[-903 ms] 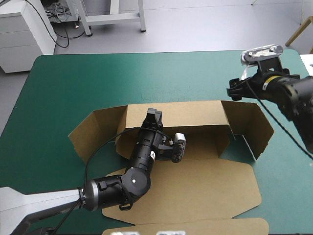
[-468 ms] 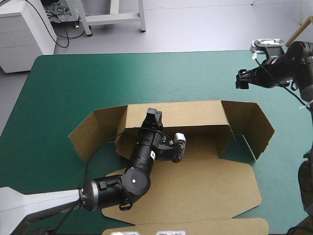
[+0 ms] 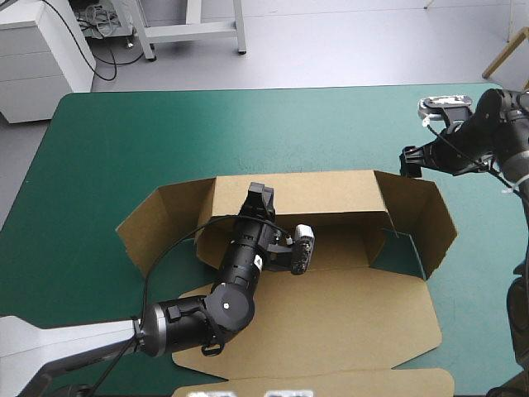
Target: Fold the box
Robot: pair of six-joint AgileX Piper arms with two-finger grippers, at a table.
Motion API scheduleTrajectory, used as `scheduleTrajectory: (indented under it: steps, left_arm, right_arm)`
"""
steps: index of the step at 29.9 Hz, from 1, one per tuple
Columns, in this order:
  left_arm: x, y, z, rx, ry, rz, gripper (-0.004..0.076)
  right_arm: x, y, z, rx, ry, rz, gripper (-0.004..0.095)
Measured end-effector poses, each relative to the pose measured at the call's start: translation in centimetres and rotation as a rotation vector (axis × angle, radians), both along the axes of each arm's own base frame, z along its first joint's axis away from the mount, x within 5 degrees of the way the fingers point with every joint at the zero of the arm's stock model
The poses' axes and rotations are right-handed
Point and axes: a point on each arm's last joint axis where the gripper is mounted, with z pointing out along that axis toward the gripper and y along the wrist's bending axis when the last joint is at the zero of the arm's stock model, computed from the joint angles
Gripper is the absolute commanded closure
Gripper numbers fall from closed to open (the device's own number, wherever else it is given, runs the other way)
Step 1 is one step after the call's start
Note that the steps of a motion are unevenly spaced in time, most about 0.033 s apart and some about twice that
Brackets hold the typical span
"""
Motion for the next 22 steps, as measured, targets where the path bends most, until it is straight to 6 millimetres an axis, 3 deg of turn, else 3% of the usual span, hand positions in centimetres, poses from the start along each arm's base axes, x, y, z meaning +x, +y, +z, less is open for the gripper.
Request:
scheduleTrajectory:
  steps: [10,16,22]
  left_arm:
    - [0.0,0.0,0.0,0.0,-0.002,0.003,0.0734]
    - [0.0,0.0,0.0,0.0,-0.003,0.005,0.0734]
    - [0.1,0.0,0.4,-0.014,-0.009,0.013,0.0734]
  right_arm:
    - [-4.1,0.2,1.3,-0.005,-0.026,-0.001,0.0007]
    - [-4.0,0.2,1.5,-0.001,-0.035,-0.002,0.0007]
    - [-2.6,0.3,1.6,0.023,-0.042,0.0,0.0007]
